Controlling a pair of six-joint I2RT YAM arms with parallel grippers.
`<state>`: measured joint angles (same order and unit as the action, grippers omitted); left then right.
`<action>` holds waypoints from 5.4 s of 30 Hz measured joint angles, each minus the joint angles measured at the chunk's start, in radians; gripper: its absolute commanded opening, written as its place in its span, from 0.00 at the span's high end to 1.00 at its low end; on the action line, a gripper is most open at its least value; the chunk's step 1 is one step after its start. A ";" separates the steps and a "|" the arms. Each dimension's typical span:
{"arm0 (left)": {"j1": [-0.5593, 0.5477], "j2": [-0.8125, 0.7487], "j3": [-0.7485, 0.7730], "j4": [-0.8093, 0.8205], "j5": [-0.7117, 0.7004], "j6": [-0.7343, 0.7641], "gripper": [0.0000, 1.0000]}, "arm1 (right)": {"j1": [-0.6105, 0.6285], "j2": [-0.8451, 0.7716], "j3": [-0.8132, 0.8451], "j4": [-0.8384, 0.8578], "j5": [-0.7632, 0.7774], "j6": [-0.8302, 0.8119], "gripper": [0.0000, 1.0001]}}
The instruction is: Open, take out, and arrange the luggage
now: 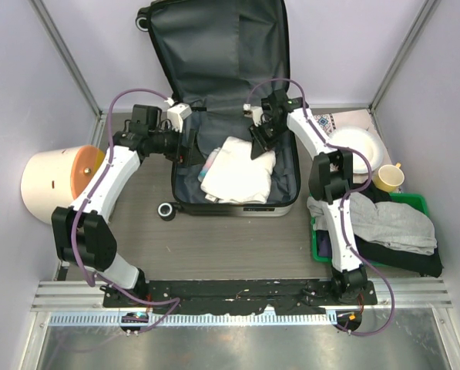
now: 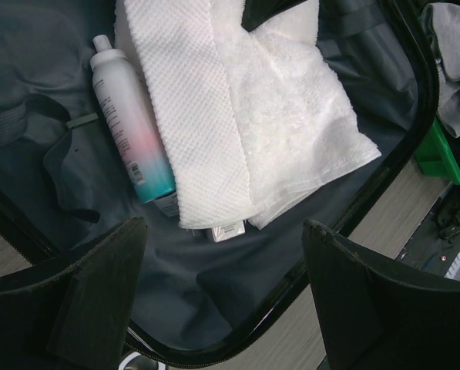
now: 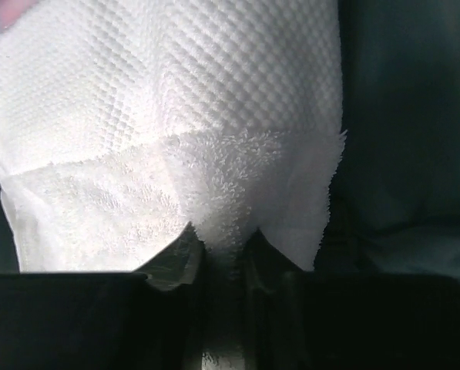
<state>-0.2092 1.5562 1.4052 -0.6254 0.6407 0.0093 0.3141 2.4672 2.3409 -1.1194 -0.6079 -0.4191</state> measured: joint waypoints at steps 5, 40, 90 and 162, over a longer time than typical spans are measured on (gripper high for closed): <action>0.000 -0.005 0.000 0.005 0.000 0.005 0.15 | 0.007 -0.069 -0.026 -0.009 -0.009 0.094 0.99; 0.000 -0.155 -0.172 0.125 0.022 0.005 0.15 | -0.409 -1.288 -0.800 -0.212 0.616 0.276 0.99; 0.479 -0.250 0.264 -0.618 -0.133 0.190 0.00 | -0.163 -0.882 -0.487 0.029 0.272 0.251 0.12; 0.852 -0.133 0.181 -0.501 -0.358 0.211 0.13 | 0.429 -0.074 -0.151 1.069 -0.042 0.856 0.37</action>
<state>0.6426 1.4231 1.5864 -1.1263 0.2829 0.2203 0.7433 2.3936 2.1902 -0.0509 -0.6495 0.4370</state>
